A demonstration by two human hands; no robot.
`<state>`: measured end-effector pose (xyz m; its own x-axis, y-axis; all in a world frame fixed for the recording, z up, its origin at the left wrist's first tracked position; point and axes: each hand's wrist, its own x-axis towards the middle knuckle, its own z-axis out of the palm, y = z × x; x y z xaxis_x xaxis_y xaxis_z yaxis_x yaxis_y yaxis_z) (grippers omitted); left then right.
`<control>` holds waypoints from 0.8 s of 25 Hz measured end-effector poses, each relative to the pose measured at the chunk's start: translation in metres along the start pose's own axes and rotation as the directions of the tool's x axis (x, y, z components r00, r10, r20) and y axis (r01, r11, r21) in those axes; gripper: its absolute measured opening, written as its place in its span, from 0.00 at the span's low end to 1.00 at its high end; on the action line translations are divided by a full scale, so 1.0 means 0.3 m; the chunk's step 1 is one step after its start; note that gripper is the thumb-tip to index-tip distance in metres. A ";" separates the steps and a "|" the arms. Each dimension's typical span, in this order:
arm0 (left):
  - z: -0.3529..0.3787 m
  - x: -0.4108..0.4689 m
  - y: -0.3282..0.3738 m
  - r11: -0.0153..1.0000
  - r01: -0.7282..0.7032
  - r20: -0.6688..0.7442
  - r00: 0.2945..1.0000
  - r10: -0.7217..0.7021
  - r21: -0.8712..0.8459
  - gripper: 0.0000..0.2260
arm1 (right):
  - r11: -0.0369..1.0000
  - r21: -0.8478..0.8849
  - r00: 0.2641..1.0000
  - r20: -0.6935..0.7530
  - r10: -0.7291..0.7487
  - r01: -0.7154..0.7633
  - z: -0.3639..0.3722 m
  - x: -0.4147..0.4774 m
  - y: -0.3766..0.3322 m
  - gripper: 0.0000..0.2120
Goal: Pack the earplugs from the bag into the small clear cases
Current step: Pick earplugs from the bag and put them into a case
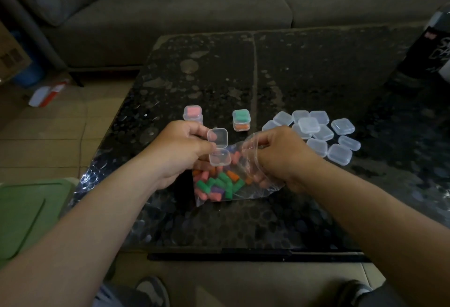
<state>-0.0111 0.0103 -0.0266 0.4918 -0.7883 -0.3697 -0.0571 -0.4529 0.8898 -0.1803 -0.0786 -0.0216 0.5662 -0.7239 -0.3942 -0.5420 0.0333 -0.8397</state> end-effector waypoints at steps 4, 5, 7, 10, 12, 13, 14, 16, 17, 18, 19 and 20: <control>-0.001 0.003 -0.005 1.000 -0.002 0.011 1.000 0.002 -0.003 0.06 | 0.997 -0.069 0.999 -0.024 -0.026 0.024 0.021 0.030 0.014 0.08; 0.000 0.003 -0.006 1.000 -0.006 0.014 1.000 0.006 -0.004 0.06 | 0.997 -0.078 0.999 -0.032 -0.029 0.027 0.026 0.038 0.017 0.07; 0.001 0.004 -0.009 1.000 -0.014 0.016 1.000 0.014 -0.001 0.06 | 0.996 -0.089 0.999 -0.033 -0.034 0.030 0.032 0.048 0.020 0.05; 0.000 0.012 -0.019 1.000 -0.026 0.010 1.000 0.026 0.017 0.06 | 0.992 -0.118 0.999 -0.028 -0.044 0.041 0.033 0.055 0.023 0.03; -0.001 0.016 -0.024 0.999 -0.026 0.010 1.000 0.025 0.022 0.07 | 0.988 -0.146 0.997 -0.043 -0.061 0.054 0.035 0.055 0.024 0.03; -0.002 0.017 -0.023 1.000 -0.022 0.011 1.000 0.022 0.020 0.07 | 0.984 -0.167 0.996 -0.051 -0.072 0.062 0.037 0.055 0.025 0.04; -0.004 0.019 -0.023 1.000 -0.018 0.011 1.000 0.017 0.019 0.07 | 0.980 -0.188 0.995 -0.056 -0.080 0.068 0.040 0.055 0.025 0.05; -0.002 0.018 -0.021 1.000 -0.009 0.012 1.000 0.009 0.020 0.07 | 0.974 -0.216 0.994 -0.064 -0.083 0.068 0.043 0.056 0.024 0.07; -0.001 0.019 -0.021 1.000 -0.008 0.013 1.000 0.008 0.021 0.07 | 0.972 -0.225 0.994 -0.068 -0.085 0.067 0.044 0.056 0.024 0.07; 0.000 0.019 -0.020 1.000 -0.010 0.014 1.000 0.009 0.023 0.07 | 0.969 -0.237 0.993 -0.072 -0.088 0.069 0.045 0.056 0.025 0.08; 0.000 0.019 -0.021 1.000 -0.012 0.014 1.000 0.012 0.024 0.07 | 0.966 -0.248 0.993 -0.077 -0.095 0.073 0.046 0.056 0.025 0.08; 0.000 0.020 -0.021 1.000 -0.014 0.013 1.000 0.013 0.026 0.07 | 0.963 -0.257 0.991 -0.082 -0.105 0.081 0.045 0.053 0.026 0.08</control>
<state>-0.0079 0.0085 -0.0344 0.4793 -0.7997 -0.3615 -0.0860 -0.4527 0.8875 -0.1670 -0.0805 -0.0394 0.5669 -0.7777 -0.2716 -0.6358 -0.2034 -0.7446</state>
